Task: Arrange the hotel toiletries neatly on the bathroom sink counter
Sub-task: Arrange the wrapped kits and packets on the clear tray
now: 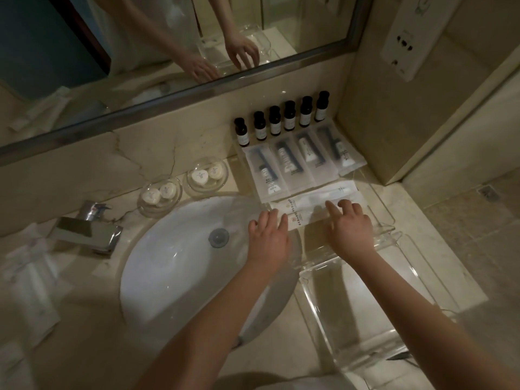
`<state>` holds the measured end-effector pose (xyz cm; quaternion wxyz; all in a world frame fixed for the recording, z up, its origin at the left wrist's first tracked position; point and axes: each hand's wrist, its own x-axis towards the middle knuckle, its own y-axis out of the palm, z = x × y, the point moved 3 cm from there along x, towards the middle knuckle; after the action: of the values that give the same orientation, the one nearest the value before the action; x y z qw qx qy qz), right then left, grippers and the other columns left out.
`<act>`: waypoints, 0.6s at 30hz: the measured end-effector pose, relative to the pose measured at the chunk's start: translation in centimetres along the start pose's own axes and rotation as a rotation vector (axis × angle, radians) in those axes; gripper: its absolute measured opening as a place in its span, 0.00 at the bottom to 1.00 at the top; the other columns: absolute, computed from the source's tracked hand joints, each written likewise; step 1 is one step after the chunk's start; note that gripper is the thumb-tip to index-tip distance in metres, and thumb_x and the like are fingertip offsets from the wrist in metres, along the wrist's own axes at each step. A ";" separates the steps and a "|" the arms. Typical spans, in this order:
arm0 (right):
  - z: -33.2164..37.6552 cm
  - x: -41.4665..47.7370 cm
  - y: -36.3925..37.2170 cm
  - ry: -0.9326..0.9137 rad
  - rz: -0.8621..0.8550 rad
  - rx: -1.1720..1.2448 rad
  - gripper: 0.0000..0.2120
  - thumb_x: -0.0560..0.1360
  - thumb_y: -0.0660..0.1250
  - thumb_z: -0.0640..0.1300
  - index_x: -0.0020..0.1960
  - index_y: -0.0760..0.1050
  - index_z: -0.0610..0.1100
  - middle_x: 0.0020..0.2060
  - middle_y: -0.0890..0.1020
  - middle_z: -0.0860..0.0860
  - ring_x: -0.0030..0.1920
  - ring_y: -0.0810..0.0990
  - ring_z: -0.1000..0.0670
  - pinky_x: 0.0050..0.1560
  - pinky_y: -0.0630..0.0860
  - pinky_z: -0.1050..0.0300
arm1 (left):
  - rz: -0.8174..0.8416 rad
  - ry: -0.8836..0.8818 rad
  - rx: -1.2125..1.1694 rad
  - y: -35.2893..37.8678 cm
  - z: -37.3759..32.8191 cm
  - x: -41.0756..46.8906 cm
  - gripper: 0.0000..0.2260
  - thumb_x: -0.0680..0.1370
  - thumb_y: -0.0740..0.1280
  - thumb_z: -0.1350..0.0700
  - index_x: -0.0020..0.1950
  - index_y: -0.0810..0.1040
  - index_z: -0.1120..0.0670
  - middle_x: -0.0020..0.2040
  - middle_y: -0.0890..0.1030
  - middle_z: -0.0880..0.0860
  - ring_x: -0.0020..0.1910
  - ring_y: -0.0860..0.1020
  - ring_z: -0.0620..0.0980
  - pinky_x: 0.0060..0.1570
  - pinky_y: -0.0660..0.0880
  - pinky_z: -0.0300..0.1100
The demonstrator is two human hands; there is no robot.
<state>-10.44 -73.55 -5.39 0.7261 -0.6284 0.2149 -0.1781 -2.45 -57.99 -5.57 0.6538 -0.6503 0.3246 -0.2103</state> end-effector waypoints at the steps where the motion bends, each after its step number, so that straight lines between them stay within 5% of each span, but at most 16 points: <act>1: 0.6 -0.3 -0.3 -0.019 0.006 0.011 0.23 0.71 0.66 0.43 0.66 0.71 0.43 0.59 0.77 0.40 0.56 0.75 0.37 0.48 0.75 0.45 | -0.016 -0.012 -0.024 -0.4 0.5 -0.4 0.20 0.68 0.65 0.48 0.58 0.79 0.53 0.56 0.79 0.54 0.55 0.70 0.53 0.47 0.74 0.48; 6: 4.9 -1.8 -2.7 -0.172 0.011 0.065 0.25 0.74 0.64 0.48 0.70 0.66 0.46 0.68 0.71 0.44 0.67 0.70 0.41 0.60 0.72 0.44 | -0.070 -0.113 -0.087 -3.1 4.4 -3.4 0.21 0.72 0.58 0.48 0.61 0.77 0.55 0.62 0.76 0.57 0.63 0.69 0.57 0.54 0.72 0.51; 10: 9.7 -3.4 -3.8 -0.308 0.021 0.094 0.22 0.73 0.65 0.48 0.66 0.71 0.45 0.64 0.75 0.43 0.62 0.73 0.40 0.56 0.73 0.46 | -0.089 -0.245 -0.127 -4.0 8.9 -8.2 0.21 0.79 0.58 0.47 0.69 0.69 0.53 0.73 0.64 0.54 0.73 0.59 0.55 0.67 0.59 0.50; 18: 22.3 -9.2 -2.1 -0.552 0.114 0.111 0.20 0.74 0.64 0.49 0.65 0.72 0.45 0.63 0.75 0.45 0.61 0.73 0.41 0.57 0.71 0.49 | -0.041 -0.571 -0.210 -2.1 19.6 -20.4 0.22 0.79 0.58 0.45 0.70 0.69 0.53 0.73 0.64 0.54 0.73 0.60 0.55 0.69 0.59 0.50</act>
<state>-6.26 -50.29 0.11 0.7992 -0.5994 0.0339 0.0294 -2.78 -29.93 -1.52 0.6435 -0.7535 0.1345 0.0023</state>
